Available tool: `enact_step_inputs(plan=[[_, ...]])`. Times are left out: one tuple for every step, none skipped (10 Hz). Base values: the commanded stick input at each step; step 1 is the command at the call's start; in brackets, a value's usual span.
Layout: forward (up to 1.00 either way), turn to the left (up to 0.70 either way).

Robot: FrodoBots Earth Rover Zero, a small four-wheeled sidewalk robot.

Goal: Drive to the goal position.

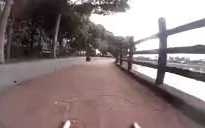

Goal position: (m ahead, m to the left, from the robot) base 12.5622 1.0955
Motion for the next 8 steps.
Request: enact_step_inputs(plan=[[1.00,0.00],[1.00,0.00],[1.00,0.00],[1.00,0.00],[1.00,-0.03],[1.00,-0.11],[1.00,-0.29],[1.00,-0.35]])
